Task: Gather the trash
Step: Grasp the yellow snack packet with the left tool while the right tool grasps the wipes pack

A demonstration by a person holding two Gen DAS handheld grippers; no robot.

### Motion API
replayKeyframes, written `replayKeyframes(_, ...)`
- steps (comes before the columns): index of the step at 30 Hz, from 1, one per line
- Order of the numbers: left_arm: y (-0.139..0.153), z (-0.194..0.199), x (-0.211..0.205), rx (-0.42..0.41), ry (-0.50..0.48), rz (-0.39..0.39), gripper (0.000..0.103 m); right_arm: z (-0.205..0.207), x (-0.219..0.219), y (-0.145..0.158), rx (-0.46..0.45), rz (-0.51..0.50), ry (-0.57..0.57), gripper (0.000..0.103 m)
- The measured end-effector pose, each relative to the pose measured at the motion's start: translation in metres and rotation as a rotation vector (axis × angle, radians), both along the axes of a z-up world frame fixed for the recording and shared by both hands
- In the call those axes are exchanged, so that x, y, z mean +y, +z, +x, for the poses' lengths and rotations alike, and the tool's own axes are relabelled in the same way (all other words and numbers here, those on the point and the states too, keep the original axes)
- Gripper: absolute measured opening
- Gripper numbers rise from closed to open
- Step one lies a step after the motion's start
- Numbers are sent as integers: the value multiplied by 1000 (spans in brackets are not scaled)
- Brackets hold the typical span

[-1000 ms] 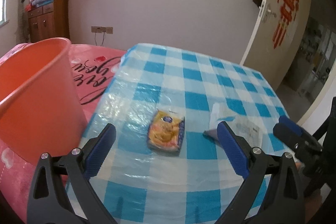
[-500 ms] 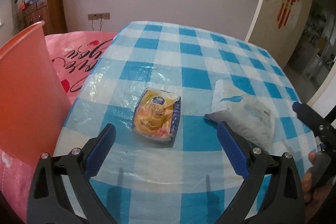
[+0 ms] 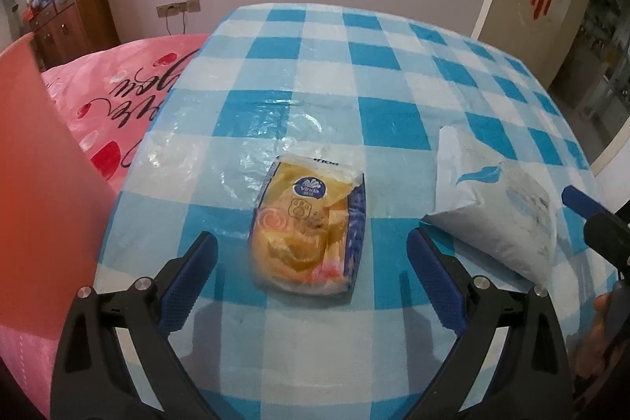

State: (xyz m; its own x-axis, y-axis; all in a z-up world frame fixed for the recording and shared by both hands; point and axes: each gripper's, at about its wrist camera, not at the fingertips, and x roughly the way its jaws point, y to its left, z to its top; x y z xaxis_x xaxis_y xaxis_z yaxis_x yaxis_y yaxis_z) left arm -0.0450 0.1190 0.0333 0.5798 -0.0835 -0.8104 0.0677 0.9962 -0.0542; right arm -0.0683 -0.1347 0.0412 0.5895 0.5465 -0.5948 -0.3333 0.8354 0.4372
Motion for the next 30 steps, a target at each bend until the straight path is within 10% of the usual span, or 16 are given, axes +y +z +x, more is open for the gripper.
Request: replayKeyframes(30, -3, 22, -14, 29, 36, 62, 57, 22, 42, -16, 46, -178, 172, 98)
